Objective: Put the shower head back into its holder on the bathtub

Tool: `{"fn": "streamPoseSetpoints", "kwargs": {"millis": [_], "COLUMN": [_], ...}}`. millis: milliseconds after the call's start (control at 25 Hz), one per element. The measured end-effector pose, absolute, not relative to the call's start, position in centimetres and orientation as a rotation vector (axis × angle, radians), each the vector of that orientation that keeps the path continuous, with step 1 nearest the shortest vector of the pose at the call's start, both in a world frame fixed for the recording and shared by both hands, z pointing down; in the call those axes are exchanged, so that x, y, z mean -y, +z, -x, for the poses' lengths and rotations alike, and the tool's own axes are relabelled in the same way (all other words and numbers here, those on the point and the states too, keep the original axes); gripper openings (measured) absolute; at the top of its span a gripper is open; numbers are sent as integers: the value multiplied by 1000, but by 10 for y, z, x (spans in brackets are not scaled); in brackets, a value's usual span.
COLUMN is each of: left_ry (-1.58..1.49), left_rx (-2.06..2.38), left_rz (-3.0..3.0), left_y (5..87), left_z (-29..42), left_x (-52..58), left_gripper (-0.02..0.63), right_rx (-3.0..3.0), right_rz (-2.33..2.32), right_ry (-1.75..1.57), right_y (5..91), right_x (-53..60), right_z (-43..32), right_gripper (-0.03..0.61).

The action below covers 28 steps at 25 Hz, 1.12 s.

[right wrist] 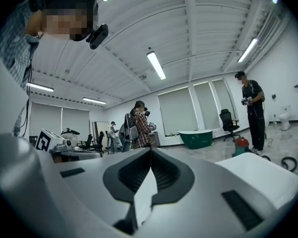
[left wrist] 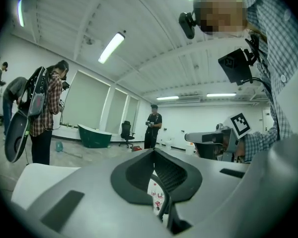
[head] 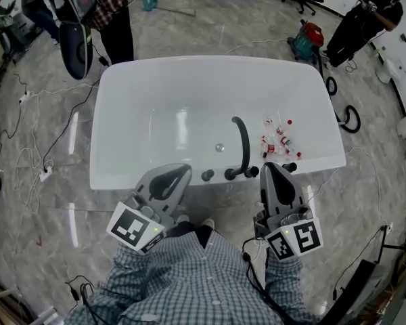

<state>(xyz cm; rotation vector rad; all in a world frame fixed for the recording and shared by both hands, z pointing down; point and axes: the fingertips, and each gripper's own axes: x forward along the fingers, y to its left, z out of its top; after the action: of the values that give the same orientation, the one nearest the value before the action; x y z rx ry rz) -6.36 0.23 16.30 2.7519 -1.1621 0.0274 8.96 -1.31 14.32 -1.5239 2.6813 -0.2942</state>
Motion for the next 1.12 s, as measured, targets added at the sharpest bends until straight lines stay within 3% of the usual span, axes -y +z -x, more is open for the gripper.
{"fn": "streamPoseSetpoints", "kwargs": {"millis": [320,1120], "left_ry": [-17,-104], "left_rx": [1221,1174], "left_rz": [-2747,-2723], "left_y": [147,142], "left_z": [97,102], "left_x": [0,-3], "left_gripper": [11,11], "right_rx": [-2699,-2721], "right_rz": [1514,1556], "right_ry": [-284,-245], "right_y": [137,137], "right_x": [2,-6], "right_z": [-69,-68], "right_gripper": [17,17]}}
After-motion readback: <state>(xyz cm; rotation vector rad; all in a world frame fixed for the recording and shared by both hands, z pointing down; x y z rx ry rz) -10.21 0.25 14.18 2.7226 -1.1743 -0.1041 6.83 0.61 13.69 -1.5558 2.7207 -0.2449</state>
